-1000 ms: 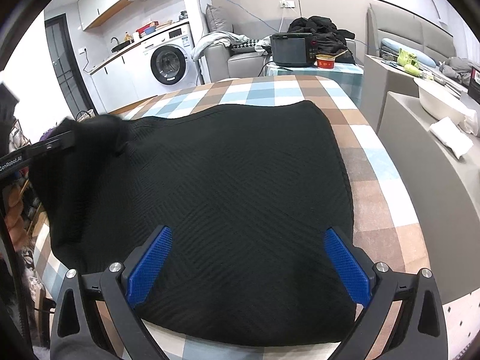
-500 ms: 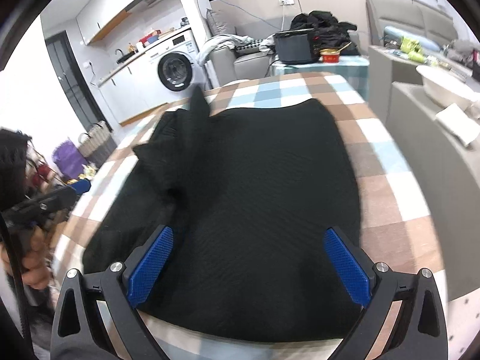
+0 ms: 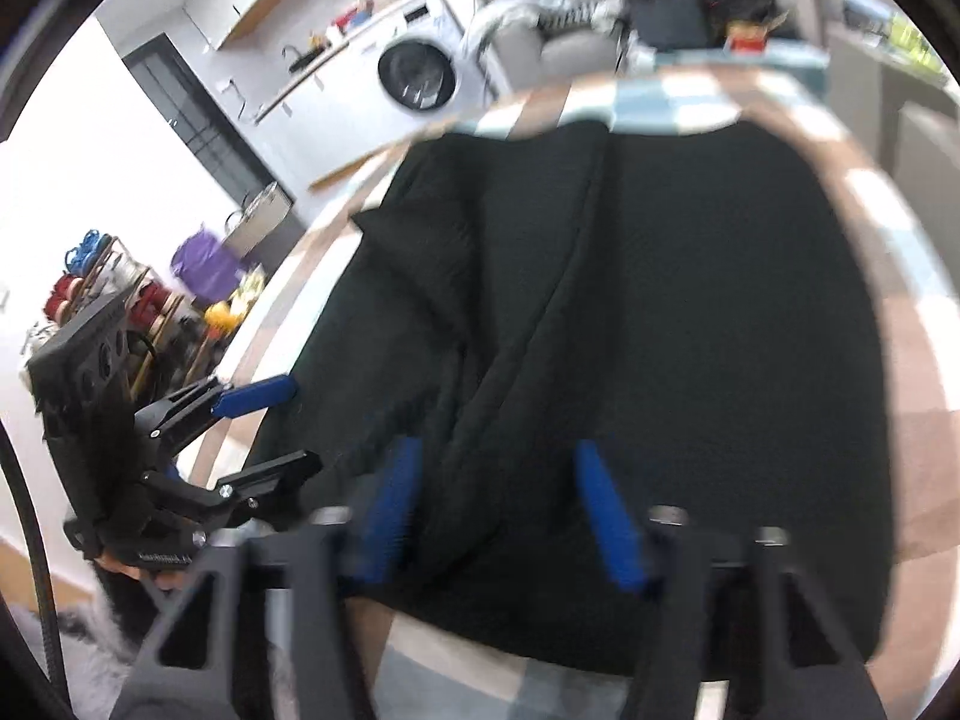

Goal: Fold small clothes

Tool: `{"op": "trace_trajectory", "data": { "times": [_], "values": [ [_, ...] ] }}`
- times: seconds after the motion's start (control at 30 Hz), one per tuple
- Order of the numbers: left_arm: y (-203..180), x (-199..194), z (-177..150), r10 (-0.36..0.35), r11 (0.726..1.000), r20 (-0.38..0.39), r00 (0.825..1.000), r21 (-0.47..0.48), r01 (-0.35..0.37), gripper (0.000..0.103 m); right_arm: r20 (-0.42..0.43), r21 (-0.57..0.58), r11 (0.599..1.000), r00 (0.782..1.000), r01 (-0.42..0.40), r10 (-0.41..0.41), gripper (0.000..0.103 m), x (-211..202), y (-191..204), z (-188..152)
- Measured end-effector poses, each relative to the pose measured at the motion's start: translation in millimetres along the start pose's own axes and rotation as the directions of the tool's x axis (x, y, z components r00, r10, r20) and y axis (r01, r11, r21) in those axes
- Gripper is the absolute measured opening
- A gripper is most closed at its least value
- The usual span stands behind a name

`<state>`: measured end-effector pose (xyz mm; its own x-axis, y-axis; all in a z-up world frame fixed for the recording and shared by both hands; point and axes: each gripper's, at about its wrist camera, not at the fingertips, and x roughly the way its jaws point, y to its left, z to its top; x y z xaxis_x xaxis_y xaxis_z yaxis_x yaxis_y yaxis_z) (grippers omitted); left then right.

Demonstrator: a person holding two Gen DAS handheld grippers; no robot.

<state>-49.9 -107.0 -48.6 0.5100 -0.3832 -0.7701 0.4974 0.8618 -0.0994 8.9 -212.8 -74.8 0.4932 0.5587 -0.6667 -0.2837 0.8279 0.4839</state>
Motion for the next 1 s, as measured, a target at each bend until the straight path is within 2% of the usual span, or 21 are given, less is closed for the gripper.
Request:
{"op": "trace_trajectory", "data": {
  "times": [0.07, 0.1, 0.13, 0.17, 0.23, 0.3, 0.33, 0.4, 0.43, 0.47, 0.53, 0.6, 0.7, 0.77, 0.9, 1.0],
  "values": [
    [-2.2, -2.9, -4.6, -0.012, 1.0, -0.002, 1.0, 0.014, 0.012, 0.075, -0.016, 0.005, 1.0, 1.0, 0.003, -0.003, 0.023, 6.2, -1.7, -1.6],
    [-2.8, -4.2, -6.7, -0.015, 1.0, -0.002, 1.0, 0.019, 0.015, 0.075, -0.006, 0.001, 1.0, 1.0, 0.004, -0.004, 0.013, 4.3, -0.6, -1.5],
    [-2.0, -6.7, -6.9, -0.018, 0.999, 0.004, 1.0, 0.026, 0.018, 0.075, 0.022, -0.01, 1.0, 0.999, -0.027, 0.027, 0.006, -3.4, 2.1, -1.6],
    [-0.7, -10.3, -6.8, -0.022, 0.999, 0.011, 1.0, 0.024, 0.022, 0.075, 0.053, -0.025, 0.999, 0.998, -0.039, 0.041, 0.006, -11.6, 5.8, -2.1],
    [11.2, -19.5, -3.0, -0.043, 0.999, 0.051, 0.998, -0.026, 0.045, 0.075, 0.09, -0.06, 0.998, 0.996, -0.002, 0.007, 0.005, -24.5, 12.1, -3.5],
    [23.1, -24.8, 1.8, -0.044, 0.996, 0.073, 0.996, -0.073, 0.049, 0.075, 0.074, -0.049, 0.998, 0.997, 0.033, -0.03, 0.005, -26.1, 6.8, -6.6],
    [28.8, -25.7, 3.5, -0.035, 0.995, 0.079, 0.996, -0.092, 0.042, 0.075, 0.051, -0.061, 0.995, 0.995, 0.083, -0.08, 0.006, -21.8, 4.6, -9.1],
    [33.9, -25.5, 4.9, -0.016, 0.994, 0.079, 0.997, -0.105, 0.025, 0.075, -0.014, -0.072, 0.984, 0.986, 0.165, -0.166, 0.01, -8.7, -2.1, -15.0],
    [35.2, -24.5, 5.6, -0.011, 0.994, 0.075, 0.997, -0.108, 0.019, 0.075, -0.011, -0.066, 0.987, 0.989, 0.146, -0.147, 0.016, -9.4, -3.5, -15.7],
    [35.9, -21.7, 5.7, -0.011, 0.994, 0.069, 0.998, -0.11, 0.018, 0.075, 0.007, -0.061, 0.989, 0.991, 0.133, -0.132, 0.031, -13.6, -4.2, -15.1],
    [33.5, -17.5, 5.6, -0.016, 0.994, 0.058, 0.998, -0.107, 0.022, 0.075, 0.071, -0.07, 0.984, 0.985, 0.164, -0.159, 0.053, -24.1, -0.8, -9.4],
    [26.4, -8.4, 5.0, -0.021, 0.996, 0.035, 0.999, -0.081, 0.024, 0.075, 0.122, -0.102, 0.98, 0.98, 0.171, -0.158, 0.053, -30.2, 6.7, -0.7],
    [13.7, 4.7, 2.4, 0.009, 1.0, -0.007, 1.0, -0.02, -0.009, 0.075, 0.138, -0.168, 0.969, 0.978, 0.18, -0.158, 0.057, -21.8, 20.1, 21.0],
    [9.6, 7.1, 1.2, 0.02, 1.0, -0.009, 1.0, 0.004, -0.02, 0.075, 0.122, -0.205, 0.958, 0.977, 0.198, -0.176, 0.065, -6.2, 31.1, 35.2],
    [17.6, 4.6, 2.1, -0.009, 1.0, -0.006, 1.0, -0.016, 0.009, 0.075, 0.066, -0.294, 0.941, 0.985, 0.17, -0.158, 0.065, 32.5, 51.1, 65.5],
    [28.1, 2.5, 1.9, -0.007, 0.999, 0.003, 1.0, -0.044, 0.008, 0.075, 0.021, -0.337, 0.926, 0.984, 0.172, -0.175, 0.065, 67.1, 59.3, 86.2]
  ]
}}
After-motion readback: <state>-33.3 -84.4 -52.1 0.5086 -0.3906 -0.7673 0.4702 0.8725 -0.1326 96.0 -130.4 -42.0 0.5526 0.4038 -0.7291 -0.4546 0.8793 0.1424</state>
